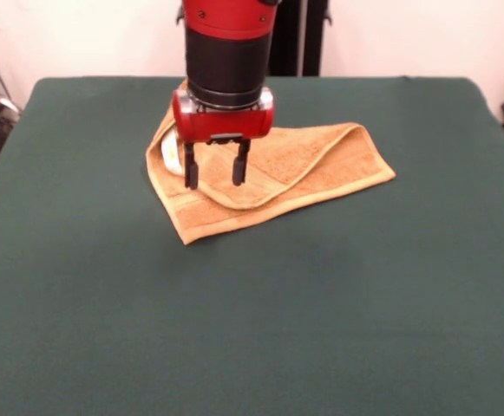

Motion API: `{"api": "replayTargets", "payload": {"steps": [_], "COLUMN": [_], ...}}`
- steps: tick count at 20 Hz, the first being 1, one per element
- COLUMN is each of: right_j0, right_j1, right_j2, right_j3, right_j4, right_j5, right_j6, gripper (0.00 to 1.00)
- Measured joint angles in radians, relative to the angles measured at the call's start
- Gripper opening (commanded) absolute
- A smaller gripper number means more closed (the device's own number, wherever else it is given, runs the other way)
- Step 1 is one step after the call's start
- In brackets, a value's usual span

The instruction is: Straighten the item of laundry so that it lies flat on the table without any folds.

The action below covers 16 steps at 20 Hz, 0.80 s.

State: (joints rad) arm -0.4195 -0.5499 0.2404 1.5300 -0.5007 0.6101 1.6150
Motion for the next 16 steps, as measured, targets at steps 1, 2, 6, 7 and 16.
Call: {"api": "replayTargets", "payload": {"steps": [1,2,6,7,16], "right_j0": [-0.004,-0.007,-0.011,-0.011,-0.004], "right_j1": [0.007,0.015,0.053,0.063,0.122], "right_j2": [0.000,0.000,0.000,0.000,0.001], "right_j3": [-0.001,-0.002,-0.002,-0.002,-0.007], "right_j4": [0.000,0.000,0.000,-0.001,-0.001], "right_j5": [0.005,0.008,0.008,0.008,0.008], "right_j6": [0.000,0.000,0.000,0.000,0.000], "gripper": [1.00,1.00,1.00,1.00,1.00]}}
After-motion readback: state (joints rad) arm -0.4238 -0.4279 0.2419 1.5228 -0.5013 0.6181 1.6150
